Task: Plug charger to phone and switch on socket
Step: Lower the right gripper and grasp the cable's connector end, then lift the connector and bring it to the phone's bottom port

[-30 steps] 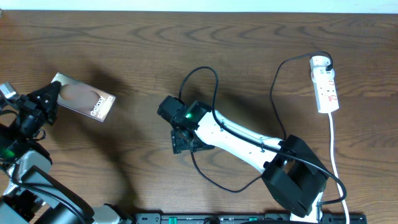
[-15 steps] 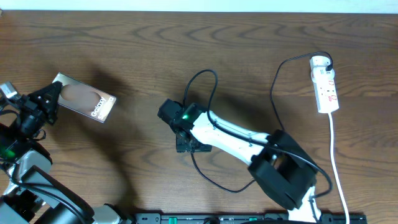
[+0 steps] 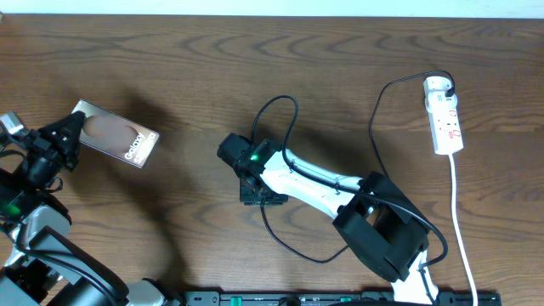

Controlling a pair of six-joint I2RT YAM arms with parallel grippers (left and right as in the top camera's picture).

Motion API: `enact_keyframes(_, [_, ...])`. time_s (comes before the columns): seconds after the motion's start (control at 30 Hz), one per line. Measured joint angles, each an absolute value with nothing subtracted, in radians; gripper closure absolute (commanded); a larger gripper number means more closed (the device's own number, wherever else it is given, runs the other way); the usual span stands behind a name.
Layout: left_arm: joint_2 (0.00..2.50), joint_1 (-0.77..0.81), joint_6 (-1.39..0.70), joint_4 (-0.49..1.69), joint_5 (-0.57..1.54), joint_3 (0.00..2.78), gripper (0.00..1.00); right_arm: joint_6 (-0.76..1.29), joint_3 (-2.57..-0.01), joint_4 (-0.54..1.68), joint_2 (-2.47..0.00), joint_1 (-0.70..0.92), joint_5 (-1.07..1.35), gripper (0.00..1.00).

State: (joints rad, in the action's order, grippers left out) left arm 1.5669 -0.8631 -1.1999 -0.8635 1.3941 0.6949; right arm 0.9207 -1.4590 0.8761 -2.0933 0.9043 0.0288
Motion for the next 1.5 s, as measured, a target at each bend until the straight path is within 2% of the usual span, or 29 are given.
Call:
enact_keyframes(0.13, [1.567,-0.863,-1.200,-0.863,1.400,0.695,0.93,0.920,-1.459,0.865,-2.093,0.902,0.026,0.62])
enact_keyframes(0.27, [1.567,-0.863,-1.200,-0.863,1.403,0.695,0.93,0.917,-1.459,0.858,-2.093,0.898,0.025,0.70])
enact_keyframes(0.37, [1.567,-0.863,-1.200,-0.863,1.407,0.695,0.93,0.915,-1.459,0.858,-2.093,0.898,0.023,0.79])
enact_keyframes(0.63, [1.567,-0.863,-1.200,-0.863,1.409,0.695,0.93,0.913,-1.459,0.859,-2.093,0.898,0.022,0.88])
enact_keyframes(0.8, [1.567,-0.863,-1.200,-0.863,1.409,0.695,0.93,0.913,-1.459,0.866,-2.093,0.898,0.023,0.98])
enact_keyframes(1.17, [1.567,-0.863,-1.200,-0.863,1.409,0.695,0.93,0.891,-1.459,0.877,-2.093,0.891,0.080,0.99])
enact_keyframes(1.33, [1.567,-0.863,-1.200,-0.863,1.409,0.695,0.93,0.715,-1.517,0.852,-2.094,0.817,0.289,0.99])
enact_keyframes(1.5, [1.567,-0.863,-1.200,-0.863,1.417,0.695,0.93,0.249,-1.636,0.883,-2.094,0.696,0.822,0.99])
